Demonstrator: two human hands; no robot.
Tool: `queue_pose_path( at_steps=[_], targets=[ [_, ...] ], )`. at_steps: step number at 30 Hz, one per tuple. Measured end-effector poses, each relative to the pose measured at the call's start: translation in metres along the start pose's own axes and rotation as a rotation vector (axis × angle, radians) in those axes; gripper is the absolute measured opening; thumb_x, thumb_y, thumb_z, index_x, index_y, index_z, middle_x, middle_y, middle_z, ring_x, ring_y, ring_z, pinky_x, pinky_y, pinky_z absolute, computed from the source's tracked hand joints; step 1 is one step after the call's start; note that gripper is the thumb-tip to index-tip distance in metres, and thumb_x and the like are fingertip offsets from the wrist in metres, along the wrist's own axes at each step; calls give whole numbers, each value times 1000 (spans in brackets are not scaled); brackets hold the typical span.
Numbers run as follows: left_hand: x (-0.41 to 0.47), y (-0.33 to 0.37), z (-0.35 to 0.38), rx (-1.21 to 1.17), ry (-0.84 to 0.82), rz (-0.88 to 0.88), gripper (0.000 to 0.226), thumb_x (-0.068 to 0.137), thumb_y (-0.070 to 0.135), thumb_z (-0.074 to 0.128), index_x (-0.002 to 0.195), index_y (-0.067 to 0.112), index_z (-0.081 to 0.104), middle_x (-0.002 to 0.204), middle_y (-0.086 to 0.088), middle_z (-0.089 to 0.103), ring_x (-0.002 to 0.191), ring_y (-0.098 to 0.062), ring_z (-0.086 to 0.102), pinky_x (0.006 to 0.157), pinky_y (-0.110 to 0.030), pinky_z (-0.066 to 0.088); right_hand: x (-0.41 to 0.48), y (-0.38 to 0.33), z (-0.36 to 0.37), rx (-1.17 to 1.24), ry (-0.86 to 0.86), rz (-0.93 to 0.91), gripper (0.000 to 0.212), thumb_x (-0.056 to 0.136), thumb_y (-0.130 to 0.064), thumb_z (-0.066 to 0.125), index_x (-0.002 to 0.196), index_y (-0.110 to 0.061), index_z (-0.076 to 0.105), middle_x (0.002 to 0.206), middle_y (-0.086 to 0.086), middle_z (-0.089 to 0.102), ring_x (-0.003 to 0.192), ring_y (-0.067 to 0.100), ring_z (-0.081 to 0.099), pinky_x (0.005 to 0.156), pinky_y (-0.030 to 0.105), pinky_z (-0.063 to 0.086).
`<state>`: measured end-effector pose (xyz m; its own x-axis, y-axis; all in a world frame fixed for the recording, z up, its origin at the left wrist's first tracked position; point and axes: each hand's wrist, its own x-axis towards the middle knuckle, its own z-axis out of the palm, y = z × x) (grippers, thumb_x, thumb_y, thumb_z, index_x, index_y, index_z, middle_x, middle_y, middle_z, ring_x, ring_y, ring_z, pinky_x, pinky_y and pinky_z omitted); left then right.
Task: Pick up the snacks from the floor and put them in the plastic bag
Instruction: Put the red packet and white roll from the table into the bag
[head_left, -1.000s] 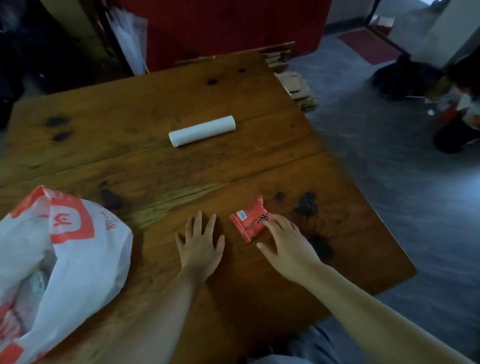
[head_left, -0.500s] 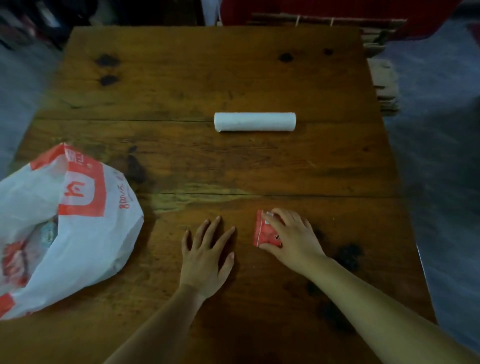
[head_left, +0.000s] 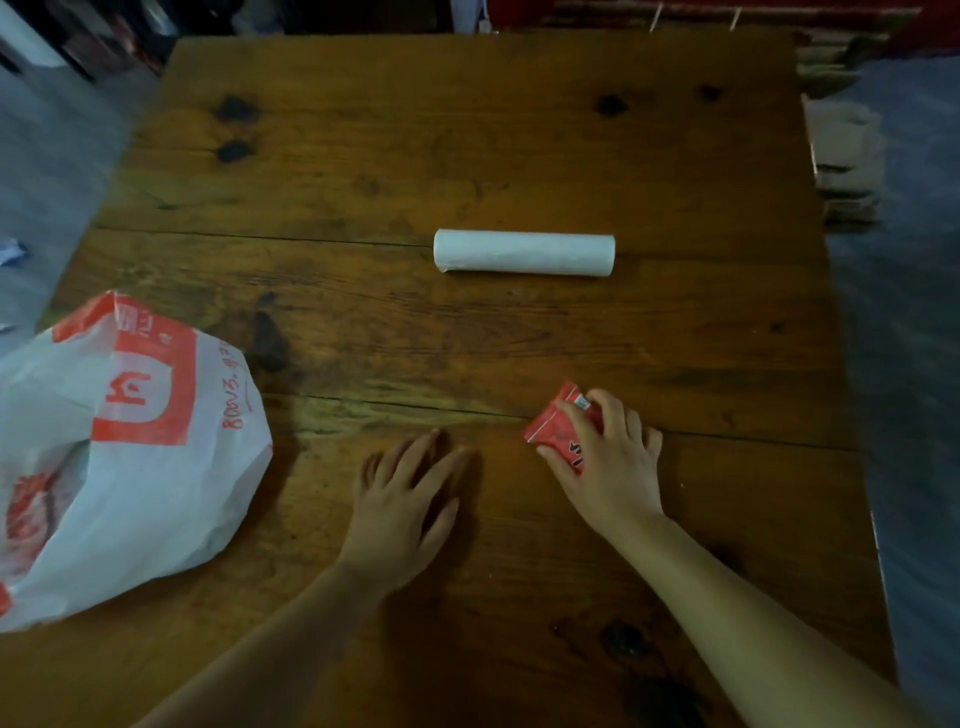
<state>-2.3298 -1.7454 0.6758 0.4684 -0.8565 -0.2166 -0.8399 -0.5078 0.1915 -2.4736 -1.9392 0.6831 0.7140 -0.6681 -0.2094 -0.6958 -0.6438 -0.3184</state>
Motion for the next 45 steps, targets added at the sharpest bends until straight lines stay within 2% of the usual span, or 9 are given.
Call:
queue_pose_path(
  at_steps=[6, 11, 17, 23, 25, 29, 33, 36, 45],
  targets=[
    [118, 30, -49, -19, 169, 140, 47, 90, 43, 37, 136, 32, 39, 144, -2, 40, 132, -26, 35, 103, -53, 32, 2, 15, -2, 25, 30, 68, 57, 84, -57, 48, 133, -31, 37, 142, 7, 31, 125, 27, 35, 102, 53, 28],
    [205, 53, -74, 27, 241, 197, 47, 92, 37, 43, 138, 29, 35, 148, -5, 33, 137, -28, 26, 109, -55, 25, 2, 20, -2, 72, 28, 76, 55, 84, -57, 47, 133, -34, 36, 142, 5, 32, 127, 27, 35, 102, 53, 29],
    [244, 46, -73, 99, 85, 136, 52, 94, 36, 42, 143, 34, 23, 145, -5, 33, 135, -32, 25, 111, -58, 18, 2, 20, 2, 94, 55, 81, 53, 83, -56, 50, 129, -33, 39, 139, 6, 38, 124, 28, 39, 99, 54, 32],
    [219, 54, -74, 107, 203, 132, 45, 91, 25, 51, 133, 33, 39, 133, -9, 40, 115, -37, 38, 93, -48, 39, 2, 21, -1, 162, 50, 66, 54, 81, -57, 50, 129, -35, 37, 140, 2, 34, 127, 26, 33, 101, 54, 28],
    [214, 54, -72, 112, 216, 146, 43, 91, 25, 52, 132, 31, 40, 132, -10, 40, 113, -36, 40, 92, -47, 40, 1, 23, -4, 153, 12, 53, 57, 81, -57, 49, 132, -37, 32, 142, 0, 29, 129, 25, 28, 103, 52, 25],
    [219, 50, -67, 84, 165, 144, 47, 91, 31, 52, 135, 33, 35, 132, -10, 44, 120, -36, 41, 104, -50, 31, -8, 26, -9, 97, -47, 33, 58, 84, -56, 46, 135, -39, 25, 147, -1, 20, 132, 23, 22, 106, 50, 21],
    [212, 62, -67, 96, 70, 22, 50, 92, 36, 50, 137, 36, 27, 132, -11, 45, 115, -39, 45, 95, -51, 37, -26, 32, -9, 105, -60, 77, 58, 85, -54, 48, 136, -36, 27, 147, 1, 21, 134, 24, 22, 109, 50, 18],
    [174, 76, -58, -54, 5, -47, 55, 92, 44, 46, 140, 30, 21, 133, -12, 43, 114, -38, 46, 85, -49, 45, -42, 35, -8, 124, -62, 84, 58, 85, -54, 46, 137, -36, 25, 148, 1, 19, 134, 24, 21, 109, 48, 18],
    [13, 79, -15, -172, 55, -194, 59, 91, 44, 46, 142, 26, 24, 126, -11, 46, 111, -31, 48, 83, -43, 47, -76, 30, -2, 94, -90, 119, 57, 86, -54, 45, 136, -34, 26, 146, 4, 18, 133, 26, 19, 107, 52, 23]
  ],
)
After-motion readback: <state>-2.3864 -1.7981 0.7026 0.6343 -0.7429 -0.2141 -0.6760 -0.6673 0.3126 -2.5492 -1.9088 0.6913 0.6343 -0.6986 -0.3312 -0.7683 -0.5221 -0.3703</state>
